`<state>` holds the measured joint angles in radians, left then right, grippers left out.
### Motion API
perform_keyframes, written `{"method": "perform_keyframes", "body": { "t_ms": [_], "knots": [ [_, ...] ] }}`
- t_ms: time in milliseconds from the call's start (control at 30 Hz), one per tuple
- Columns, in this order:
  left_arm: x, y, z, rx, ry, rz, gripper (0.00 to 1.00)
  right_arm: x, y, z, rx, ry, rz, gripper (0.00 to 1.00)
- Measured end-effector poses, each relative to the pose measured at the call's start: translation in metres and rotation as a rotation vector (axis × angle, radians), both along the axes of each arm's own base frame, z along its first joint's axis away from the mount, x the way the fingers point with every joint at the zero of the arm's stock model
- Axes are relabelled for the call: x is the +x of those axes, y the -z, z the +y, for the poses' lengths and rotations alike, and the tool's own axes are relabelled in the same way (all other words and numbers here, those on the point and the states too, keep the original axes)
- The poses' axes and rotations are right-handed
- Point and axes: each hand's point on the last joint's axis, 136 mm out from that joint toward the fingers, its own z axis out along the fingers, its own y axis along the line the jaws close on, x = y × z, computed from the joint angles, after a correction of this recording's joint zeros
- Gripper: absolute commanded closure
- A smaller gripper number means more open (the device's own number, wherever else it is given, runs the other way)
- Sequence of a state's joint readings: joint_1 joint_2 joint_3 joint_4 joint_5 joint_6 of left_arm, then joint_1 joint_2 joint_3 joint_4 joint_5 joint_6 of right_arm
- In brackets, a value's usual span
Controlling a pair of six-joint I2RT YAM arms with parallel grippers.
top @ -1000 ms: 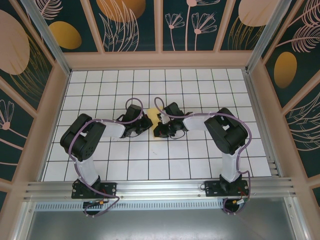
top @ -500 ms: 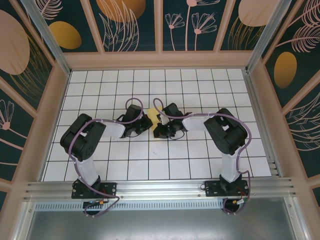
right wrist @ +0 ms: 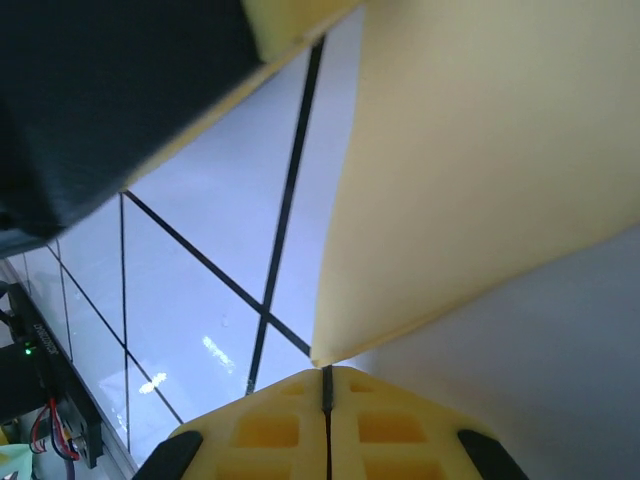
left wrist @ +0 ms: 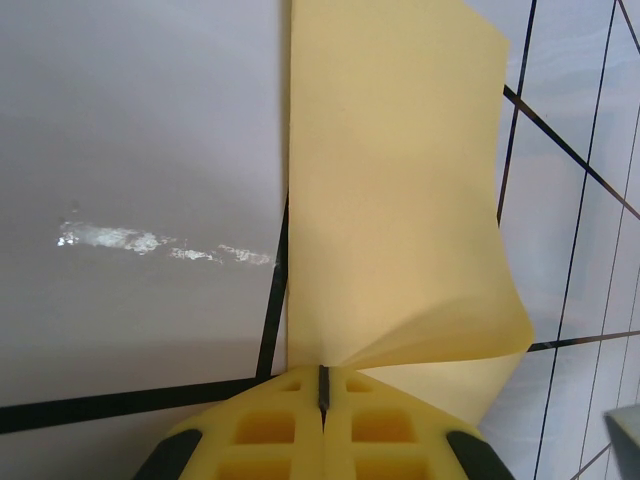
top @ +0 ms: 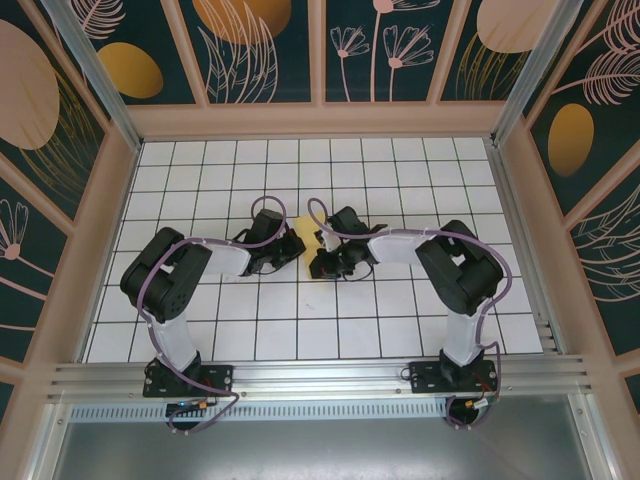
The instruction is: Fold a paper plane with a square sheet of paper (pick it up from the middle)
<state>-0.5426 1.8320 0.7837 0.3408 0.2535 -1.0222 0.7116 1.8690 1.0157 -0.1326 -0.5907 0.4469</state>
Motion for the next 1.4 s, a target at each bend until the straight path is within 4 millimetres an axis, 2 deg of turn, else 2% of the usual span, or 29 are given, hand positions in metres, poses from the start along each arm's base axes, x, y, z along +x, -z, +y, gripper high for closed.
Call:
{"method": "perform_keyframes", "body": {
  "t_ms": [100, 333, 433, 633, 833, 1067, 1133, 1267, 1400],
  "knots": [
    [0.000, 0.000, 0.000, 0.000, 0.000, 0.000, 0.98, 0.003, -0.008, 0.002, 0.012, 0.005, -0.022, 0.95],
    [0.000, 0.000, 0.000, 0.000, 0.000, 0.000, 0.98, 0.009, -0.014, 0.011, 0.028, 0.000, -0.046, 0.95],
    [0.000, 0.000, 0.000, 0.000, 0.000, 0.001, 0.98, 0.007, -0.009, 0.018, 0.024, -0.013, -0.042, 0.95],
    [0.000, 0.000, 0.000, 0.000, 0.000, 0.000, 0.98, 0.003, 0.007, 0.017, -0.005, -0.013, -0.010, 0.96],
    [0.000, 0.000, 0.000, 0.000, 0.000, 0.000, 0.98, -0.001, 0.013, 0.014, -0.004, -0.007, 0.004, 0.96],
    [0.000, 0.000, 0.000, 0.000, 0.001, 0.000, 0.98, -0.004, 0.009, 0.009, 0.015, 0.004, 0.012, 0.95],
    [0.000, 0.000, 0.000, 0.000, 0.001, 0.000, 0.98, 0.000, 0.000, 0.006, 0.029, 0.024, 0.002, 0.92],
    [0.000, 0.000, 0.000, 0.000, 0.001, 0.000, 0.98, 0.025, -0.026, -0.001, 0.069, 0.088, -0.073, 0.91],
    [0.000, 0.000, 0.000, 0.001, 0.000, 0.000, 0.98, 0.043, -0.030, -0.003, 0.067, 0.122, -0.103, 0.92]
  ]
}}
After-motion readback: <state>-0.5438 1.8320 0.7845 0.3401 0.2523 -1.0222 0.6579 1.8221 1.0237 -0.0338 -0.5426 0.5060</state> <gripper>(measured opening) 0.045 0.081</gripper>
